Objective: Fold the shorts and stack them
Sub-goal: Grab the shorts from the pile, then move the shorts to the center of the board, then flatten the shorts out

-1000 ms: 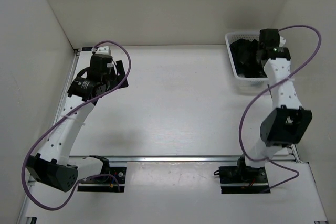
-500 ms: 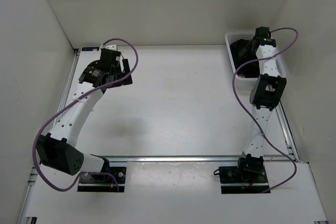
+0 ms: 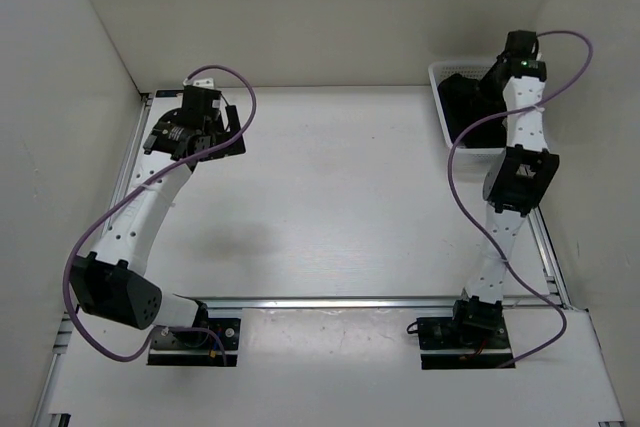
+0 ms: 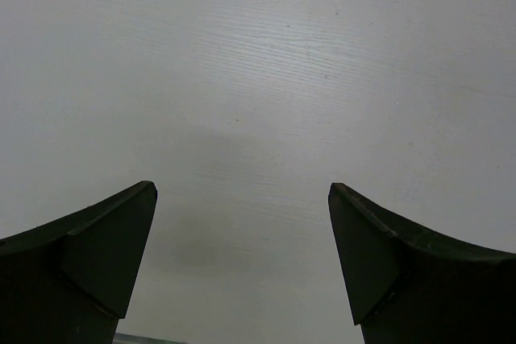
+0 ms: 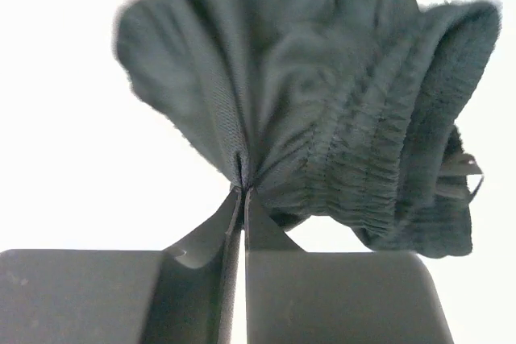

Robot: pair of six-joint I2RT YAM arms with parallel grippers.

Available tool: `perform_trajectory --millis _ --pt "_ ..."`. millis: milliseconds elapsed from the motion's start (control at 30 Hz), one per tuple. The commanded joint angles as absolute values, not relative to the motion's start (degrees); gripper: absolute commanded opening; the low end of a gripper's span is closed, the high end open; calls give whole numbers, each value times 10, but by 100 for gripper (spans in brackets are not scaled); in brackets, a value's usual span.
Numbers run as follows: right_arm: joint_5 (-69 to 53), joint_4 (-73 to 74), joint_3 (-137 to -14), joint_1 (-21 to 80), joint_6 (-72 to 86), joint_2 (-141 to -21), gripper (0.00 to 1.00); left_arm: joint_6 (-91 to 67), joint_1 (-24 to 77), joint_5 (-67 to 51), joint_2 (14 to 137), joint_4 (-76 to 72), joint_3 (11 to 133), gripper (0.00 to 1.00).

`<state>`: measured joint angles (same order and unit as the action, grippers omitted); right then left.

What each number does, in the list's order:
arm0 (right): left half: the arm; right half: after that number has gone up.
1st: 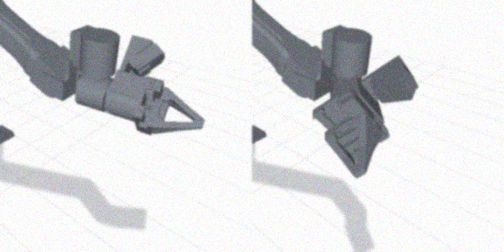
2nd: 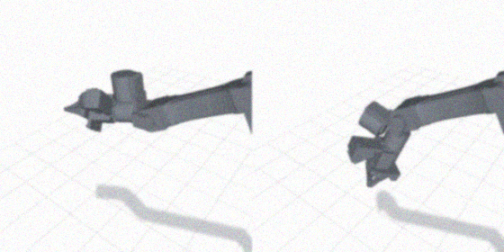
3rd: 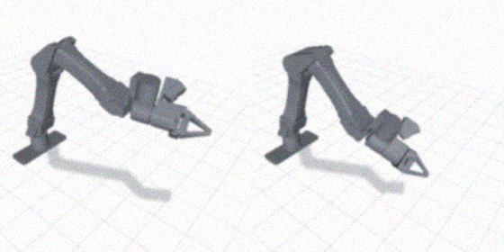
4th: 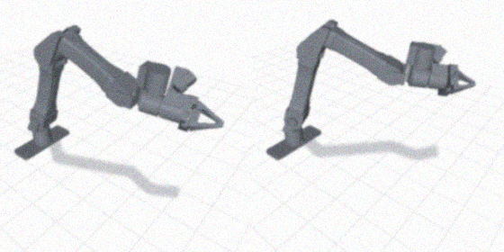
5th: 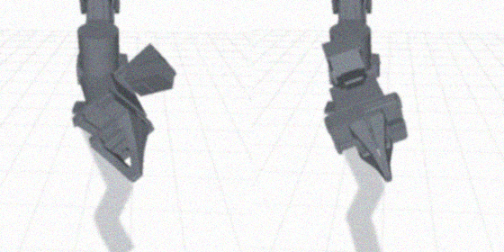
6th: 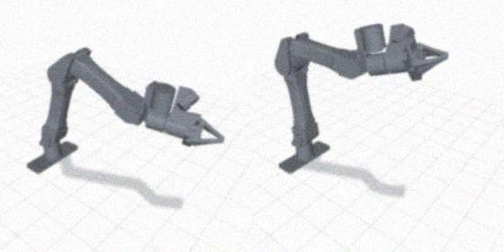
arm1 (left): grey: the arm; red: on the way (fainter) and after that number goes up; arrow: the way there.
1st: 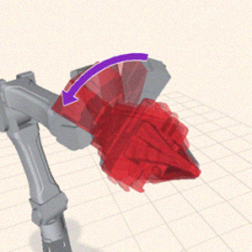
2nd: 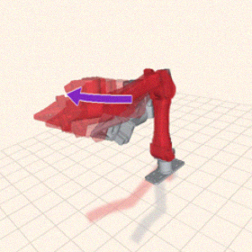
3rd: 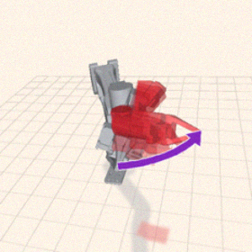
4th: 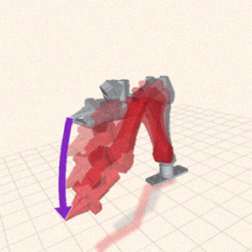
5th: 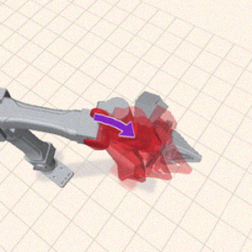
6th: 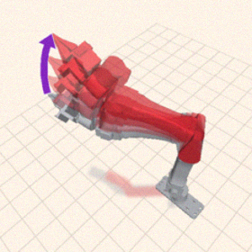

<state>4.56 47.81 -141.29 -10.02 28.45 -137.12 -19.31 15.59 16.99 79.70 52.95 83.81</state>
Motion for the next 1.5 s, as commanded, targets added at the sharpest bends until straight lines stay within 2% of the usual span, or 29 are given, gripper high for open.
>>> perform_trajectory --millis 0,33,200,300,433,500,533,567,633,667,700,733,767,800,867,900,933,967,1067,1133,1167,1200,1267,1400,1467 --pt "-74 399 -1453 -102 243 -1191 0 -192 149 156 770 542 867 100" --pt "-149 362 -1453 -102 243 -1147 0 -192 142 156 763 542 874 100" --pt "-323 301 -1507 -91 294 -1064 0 -180 94 126 758 602 915 100" --pt "-369 276 -1485 -52 310 -1006 0 -197 48 84 727 614 926 100" --pt "-388 299 -1340 70 245 -905 0 -222 -10 32 708 620 940 100" --pt "-345 323 -1256 130 210 -850 0 -222 -21 2 708 634 955 100" --pt "-326 323 -1206 194 193 -833 0 -228 -21 -5 708 634 962 100" --pt "-308 323 -1098 226 170 -817 0 -228 -29 -13 702 634 962 100" --pt "-272 323 -990 306 164 -786 4 -228 -29 -38 702 634 952 100" --pt "-237 323 -942 328 164 -786 18 -233 -29 -49 695 634 944 100" --pt "-216 330 -899 347 164 -786 42 -233 -29 -59 695 627 920 100" --pt "-209 330 -823 368 170 -786 87 -233 -29 -67 690 620 905 100" --pt "-209 344 -801 368 177 -794 95 -238 -29 -67 690 614 889 100" --pt "-199 369 -786 368 185 -800 97 -246 -29 -67 682 614 856 100" --pt "-153 374 -750 361 207 -800 95 -252 -22 -67 677 601 826 100" --pt "-140 374 -739 361 236 -782 89 -252 -16 -67 677 601 812 100" --pt "-128 374 -729 356 250 -774 78 -257 -8 -67 677 601 787 98" --pt "-114 374 -718 356 264 -767 54 -263 -3 -72 677 593 774 93" --pt "-98 374 -670 363 313 -754 17 -278 18 -98 672 572 720 83" --pt "-98 369 -633 385 338 -749 17 -283 44 -113 671 559 685 83" --pt "-103 362 -622 396 344 -749 51 -289 56 -121 680 545 677 84" --pt "-103 357 -614 423 351 -755 66 -298 71 -127 689 540 672 87" --pt "-112 345 -602 453 366 -767 91 -298 130 -133 728 534 671 97" --pt "-105 339 -602 534 383 -841 94 -298 217 -154 806 527 666 98" --pt "-91 339 -602 559 392 -876 90 -305 255 -165 828 509 640 97"
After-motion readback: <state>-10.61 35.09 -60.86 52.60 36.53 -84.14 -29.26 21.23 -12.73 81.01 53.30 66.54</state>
